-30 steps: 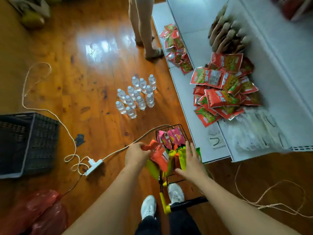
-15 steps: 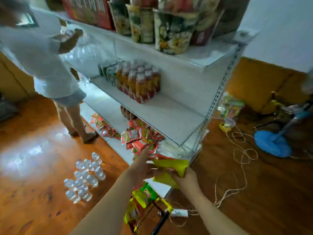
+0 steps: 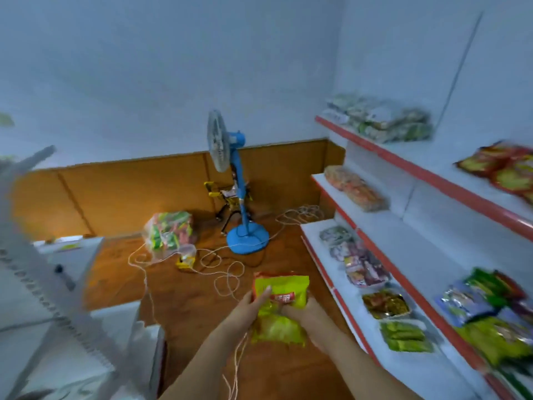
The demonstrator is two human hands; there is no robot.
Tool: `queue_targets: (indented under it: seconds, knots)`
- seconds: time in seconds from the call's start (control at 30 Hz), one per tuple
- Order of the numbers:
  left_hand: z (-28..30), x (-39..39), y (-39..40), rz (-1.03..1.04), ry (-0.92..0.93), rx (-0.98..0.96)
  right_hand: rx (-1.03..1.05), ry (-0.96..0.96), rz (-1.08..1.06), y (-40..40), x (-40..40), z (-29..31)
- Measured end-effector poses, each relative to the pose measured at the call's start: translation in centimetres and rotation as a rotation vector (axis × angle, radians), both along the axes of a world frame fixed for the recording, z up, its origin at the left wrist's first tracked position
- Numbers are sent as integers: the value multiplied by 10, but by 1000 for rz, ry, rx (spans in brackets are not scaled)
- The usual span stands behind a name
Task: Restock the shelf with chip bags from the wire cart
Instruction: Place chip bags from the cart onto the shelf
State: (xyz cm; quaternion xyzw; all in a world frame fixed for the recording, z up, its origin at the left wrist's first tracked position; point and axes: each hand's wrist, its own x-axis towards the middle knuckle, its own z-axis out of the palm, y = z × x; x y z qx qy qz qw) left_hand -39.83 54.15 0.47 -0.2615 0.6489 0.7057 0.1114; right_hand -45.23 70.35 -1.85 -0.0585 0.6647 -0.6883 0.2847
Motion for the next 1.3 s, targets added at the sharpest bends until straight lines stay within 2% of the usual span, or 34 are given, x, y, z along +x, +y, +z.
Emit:
queue_targets:
  seconds: [0.13, 0.27, 0.4, 0.5, 0.57, 0.67, 0.83, 0.9, 1.03, 1.17, 1.3]
  knots:
    - [-25, -114, 106, -139, 13, 2, 20, -33, -151, 112, -70, -11]
    - [-42, -196, 199, -239, 33, 24, 58, -162, -466, 197, -122, -26]
    - [-81, -281, 275, -365, 33, 54, 157, -88, -748, 261, -168, -38]
    - [-116, -340, 325, -657, 64, -30, 199, -125, -969, 300, -205, -59]
    - [-115, -371, 351, -853, 76, -92, 262, -128, -1068, 322, -234, -84]
    - [-107, -417, 376, -973, 63, -159, 307, -179, -1145, 348, -284, -131]
    - [-136, -536, 396, -1129, 118, -390, 494, -218, -1074, 353, -365, -123]
    - [-174, -588, 401, -1136, 132, -465, 580, -219, -1011, 361, -405, -130]
    - [-203, -653, 431, -1083, 168, -475, 690, -119, -1065, 386, -480, -163]
    - [-250, -691, 488, -1063, 266, -514, 826, -66, -1146, 425, -517, -200]
    - [-279, -692, 529, -1136, 99, -547, 1046, -35, -1250, 450, -504, -210]
